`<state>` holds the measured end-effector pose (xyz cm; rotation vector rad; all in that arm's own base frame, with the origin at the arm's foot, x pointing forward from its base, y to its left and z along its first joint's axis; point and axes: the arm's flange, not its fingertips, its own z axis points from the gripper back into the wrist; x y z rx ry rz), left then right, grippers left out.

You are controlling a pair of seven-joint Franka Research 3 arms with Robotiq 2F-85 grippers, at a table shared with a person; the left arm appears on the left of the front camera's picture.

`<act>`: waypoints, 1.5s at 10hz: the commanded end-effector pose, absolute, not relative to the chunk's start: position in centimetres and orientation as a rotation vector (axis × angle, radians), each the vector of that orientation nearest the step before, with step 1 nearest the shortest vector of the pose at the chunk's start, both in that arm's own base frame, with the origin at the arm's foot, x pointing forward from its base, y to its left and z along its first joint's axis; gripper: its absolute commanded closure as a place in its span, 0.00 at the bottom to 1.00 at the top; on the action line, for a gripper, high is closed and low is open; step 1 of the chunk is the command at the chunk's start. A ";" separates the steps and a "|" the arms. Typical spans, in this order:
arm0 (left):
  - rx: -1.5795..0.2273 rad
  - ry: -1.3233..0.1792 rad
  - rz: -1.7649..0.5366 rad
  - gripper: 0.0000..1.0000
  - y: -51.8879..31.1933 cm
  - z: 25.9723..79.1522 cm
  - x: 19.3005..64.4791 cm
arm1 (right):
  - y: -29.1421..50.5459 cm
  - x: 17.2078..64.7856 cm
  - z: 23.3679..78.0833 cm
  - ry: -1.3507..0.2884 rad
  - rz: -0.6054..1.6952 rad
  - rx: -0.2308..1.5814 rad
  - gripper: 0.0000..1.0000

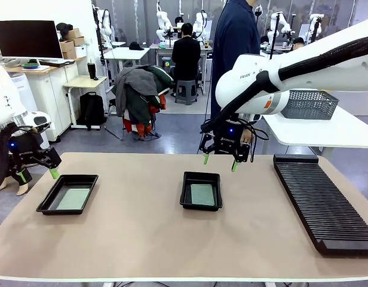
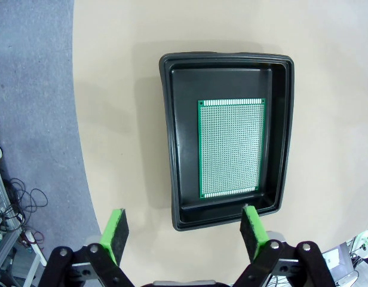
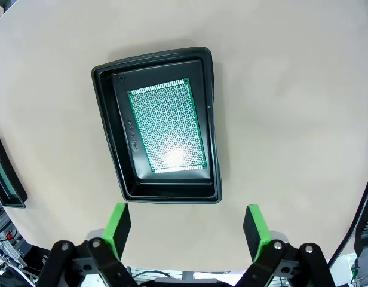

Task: Inspect and transfer BCBs to ESD trays.
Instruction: Pick up the ESD tray and place it on the left side of the table.

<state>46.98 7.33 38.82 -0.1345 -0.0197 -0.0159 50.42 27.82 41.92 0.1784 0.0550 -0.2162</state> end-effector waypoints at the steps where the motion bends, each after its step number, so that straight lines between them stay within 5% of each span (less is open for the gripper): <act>1: -0.143 -0.029 -0.022 0.00 7.4 38.7 46.8 | 27.8 50.4 41.8 0.050 -0.219 0.182 0.00; 6: -0.126 -0.036 -0.026 0.00 5.5 39.9 46.9 | 25.5 48.5 42.4 0.035 -0.199 0.268 0.00; 15: -0.092 -0.062 -0.045 0.00 -17.8 46.7 49.9 | 11.7 42.4 41.8 -0.088 -0.051 0.632 0.00</act>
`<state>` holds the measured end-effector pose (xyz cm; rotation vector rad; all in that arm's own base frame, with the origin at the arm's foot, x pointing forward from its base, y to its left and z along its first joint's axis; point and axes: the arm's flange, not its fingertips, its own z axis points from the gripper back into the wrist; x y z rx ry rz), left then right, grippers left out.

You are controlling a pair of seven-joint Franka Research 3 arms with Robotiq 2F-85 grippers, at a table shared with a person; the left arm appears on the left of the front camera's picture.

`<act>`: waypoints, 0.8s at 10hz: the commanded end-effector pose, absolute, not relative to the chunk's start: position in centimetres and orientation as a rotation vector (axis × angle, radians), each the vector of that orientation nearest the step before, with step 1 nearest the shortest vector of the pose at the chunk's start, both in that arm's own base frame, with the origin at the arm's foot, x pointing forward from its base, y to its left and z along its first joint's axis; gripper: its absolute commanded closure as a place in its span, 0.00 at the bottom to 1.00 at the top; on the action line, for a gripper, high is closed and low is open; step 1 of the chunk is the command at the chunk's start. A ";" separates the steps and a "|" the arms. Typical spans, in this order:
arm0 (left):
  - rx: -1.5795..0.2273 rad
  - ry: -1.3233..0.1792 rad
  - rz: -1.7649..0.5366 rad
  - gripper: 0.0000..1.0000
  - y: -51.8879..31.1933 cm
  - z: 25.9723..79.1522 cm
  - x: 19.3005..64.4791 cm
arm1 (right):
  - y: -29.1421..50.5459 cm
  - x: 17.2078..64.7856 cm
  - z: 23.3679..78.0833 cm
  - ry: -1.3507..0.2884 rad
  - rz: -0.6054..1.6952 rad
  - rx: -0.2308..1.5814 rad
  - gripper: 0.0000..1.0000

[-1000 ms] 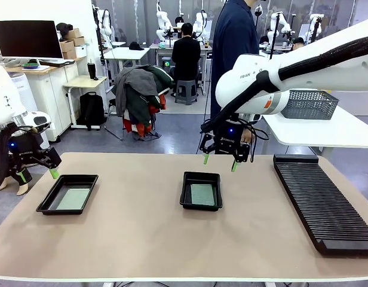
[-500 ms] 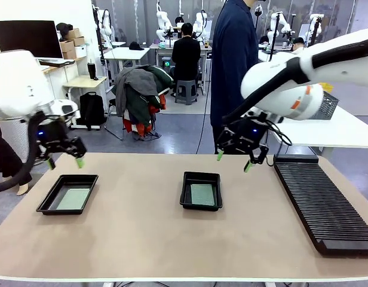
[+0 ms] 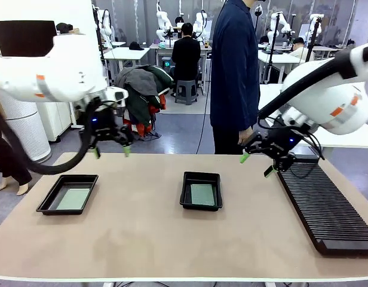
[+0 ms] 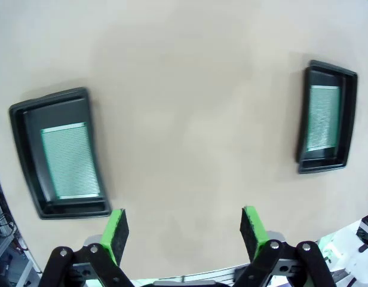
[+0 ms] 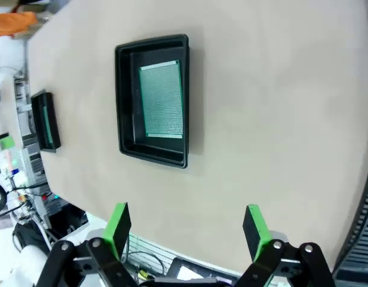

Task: Inspect and transfer BCBs to ESD trays.
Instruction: Pick up the ESD tray and place it on the left side of the table.

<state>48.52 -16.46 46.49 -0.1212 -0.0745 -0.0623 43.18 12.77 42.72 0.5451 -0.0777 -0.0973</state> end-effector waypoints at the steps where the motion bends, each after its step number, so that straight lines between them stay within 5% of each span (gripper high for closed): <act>1: -0.088 -0.063 -0.050 0.00 -20.6 46.8 50.5 | 14.3 43.8 42.9 -0.058 -0.122 0.496 0.00; 8: -0.007 -0.072 -0.104 0.00 -35.2 42.0 54.0 | 14.3 43.8 42.9 -0.058 -0.122 0.496 0.00</act>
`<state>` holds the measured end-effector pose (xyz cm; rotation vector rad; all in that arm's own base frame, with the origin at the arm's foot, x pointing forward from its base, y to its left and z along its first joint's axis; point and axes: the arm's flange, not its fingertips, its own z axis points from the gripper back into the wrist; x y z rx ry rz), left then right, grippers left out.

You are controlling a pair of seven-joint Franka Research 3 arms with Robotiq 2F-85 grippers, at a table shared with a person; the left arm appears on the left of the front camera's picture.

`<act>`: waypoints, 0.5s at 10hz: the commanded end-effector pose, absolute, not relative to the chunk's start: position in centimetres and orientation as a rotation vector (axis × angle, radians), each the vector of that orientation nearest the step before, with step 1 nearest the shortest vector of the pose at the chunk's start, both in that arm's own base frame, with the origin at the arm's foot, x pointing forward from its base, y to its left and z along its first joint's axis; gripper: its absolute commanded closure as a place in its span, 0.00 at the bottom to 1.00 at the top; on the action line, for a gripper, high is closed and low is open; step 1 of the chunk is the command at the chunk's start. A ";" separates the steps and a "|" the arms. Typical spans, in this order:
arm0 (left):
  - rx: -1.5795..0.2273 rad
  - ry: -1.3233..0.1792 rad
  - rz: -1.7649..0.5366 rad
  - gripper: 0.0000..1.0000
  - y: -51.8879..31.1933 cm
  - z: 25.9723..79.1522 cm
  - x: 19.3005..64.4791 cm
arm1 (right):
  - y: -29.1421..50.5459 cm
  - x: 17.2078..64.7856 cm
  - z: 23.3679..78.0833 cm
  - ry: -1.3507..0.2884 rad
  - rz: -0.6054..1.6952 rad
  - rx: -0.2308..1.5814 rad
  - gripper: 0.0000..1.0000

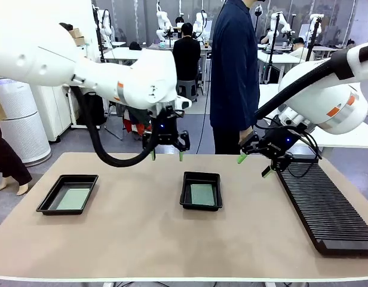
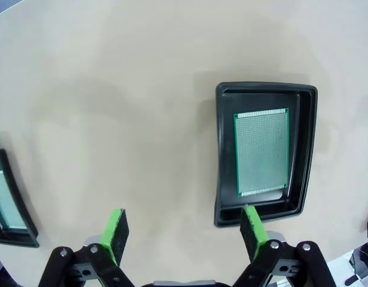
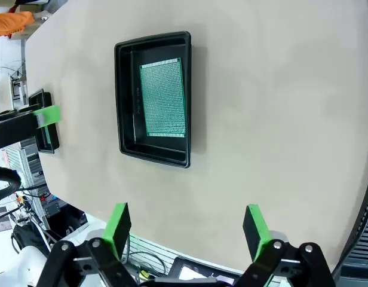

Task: Inspect and transfer BCBs to ESD trays.
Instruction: Pick up the ESD tray and place it on the left side of the table.

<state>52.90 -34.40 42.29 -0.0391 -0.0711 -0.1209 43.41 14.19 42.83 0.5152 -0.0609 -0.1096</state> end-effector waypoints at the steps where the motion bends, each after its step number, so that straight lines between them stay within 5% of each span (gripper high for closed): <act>1: -0.005 -0.069 -0.105 0.00 -36.1 40.8 54.2 | 14.3 43.8 42.9 -0.058 -0.122 0.496 0.00; 5: -0.023 -0.103 -0.117 0.00 -38.0 36.1 53.7 | 14.3 43.8 42.9 -0.058 -0.122 0.496 0.00</act>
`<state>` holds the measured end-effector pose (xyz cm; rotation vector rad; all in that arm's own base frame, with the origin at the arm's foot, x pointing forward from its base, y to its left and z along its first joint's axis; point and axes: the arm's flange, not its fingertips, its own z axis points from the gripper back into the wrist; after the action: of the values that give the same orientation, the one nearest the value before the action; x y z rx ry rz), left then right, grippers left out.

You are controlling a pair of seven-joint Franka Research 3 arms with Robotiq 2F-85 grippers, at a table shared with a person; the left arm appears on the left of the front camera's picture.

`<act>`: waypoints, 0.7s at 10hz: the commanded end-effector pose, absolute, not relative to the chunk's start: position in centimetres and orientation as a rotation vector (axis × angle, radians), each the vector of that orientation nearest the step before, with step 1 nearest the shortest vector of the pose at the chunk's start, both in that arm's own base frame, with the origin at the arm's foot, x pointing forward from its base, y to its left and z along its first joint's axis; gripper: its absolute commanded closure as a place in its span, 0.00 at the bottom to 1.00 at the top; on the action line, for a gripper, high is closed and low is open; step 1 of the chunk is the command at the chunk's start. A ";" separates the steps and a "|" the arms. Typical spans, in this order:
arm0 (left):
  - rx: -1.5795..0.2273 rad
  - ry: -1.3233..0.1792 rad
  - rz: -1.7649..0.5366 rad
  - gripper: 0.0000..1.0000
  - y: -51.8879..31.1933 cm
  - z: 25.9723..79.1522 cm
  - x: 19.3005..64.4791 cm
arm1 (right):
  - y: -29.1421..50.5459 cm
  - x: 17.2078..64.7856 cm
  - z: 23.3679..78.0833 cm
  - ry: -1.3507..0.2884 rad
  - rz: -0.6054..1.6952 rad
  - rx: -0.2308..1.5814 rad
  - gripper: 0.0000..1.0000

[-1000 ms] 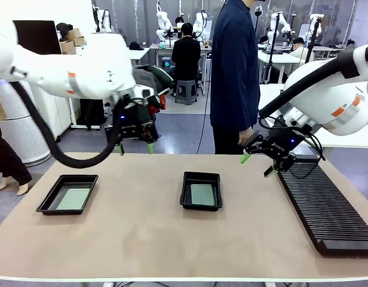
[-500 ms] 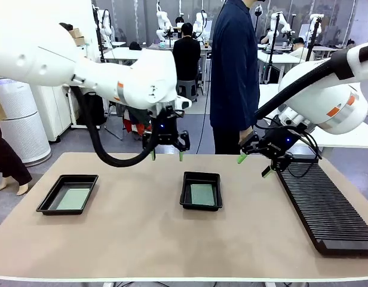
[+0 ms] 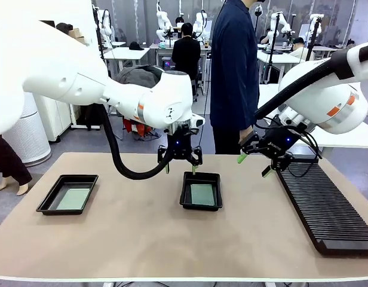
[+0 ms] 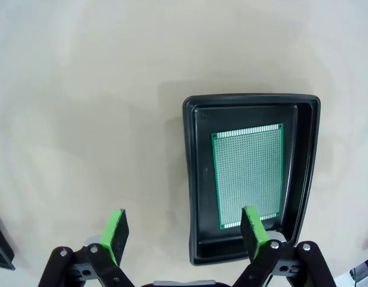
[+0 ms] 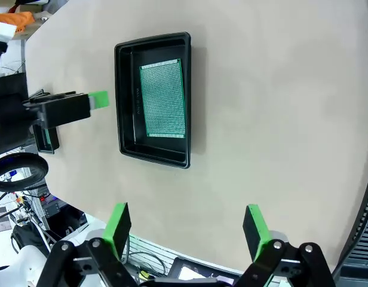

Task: Inspect and transfer BCBs to ESD trays.
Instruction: Pick up the ESD tray and place it on the left side of the table.

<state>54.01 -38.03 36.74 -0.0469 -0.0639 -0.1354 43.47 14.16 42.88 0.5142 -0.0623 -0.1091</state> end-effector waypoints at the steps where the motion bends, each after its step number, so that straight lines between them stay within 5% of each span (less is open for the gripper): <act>1: -0.013 -0.120 -0.123 0.00 -38.2 35.2 53.7 | 14.3 43.8 42.9 -0.058 -0.122 0.496 0.00; 7: 0.002 -0.119 -0.177 0.00 -38.5 32.0 54.0 | 14.3 43.8 42.9 -0.058 -0.122 0.496 0.00</act>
<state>54.16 -38.58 32.30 -0.0235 -0.0879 -0.1676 43.47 14.16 42.89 0.5141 -0.0625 -0.1089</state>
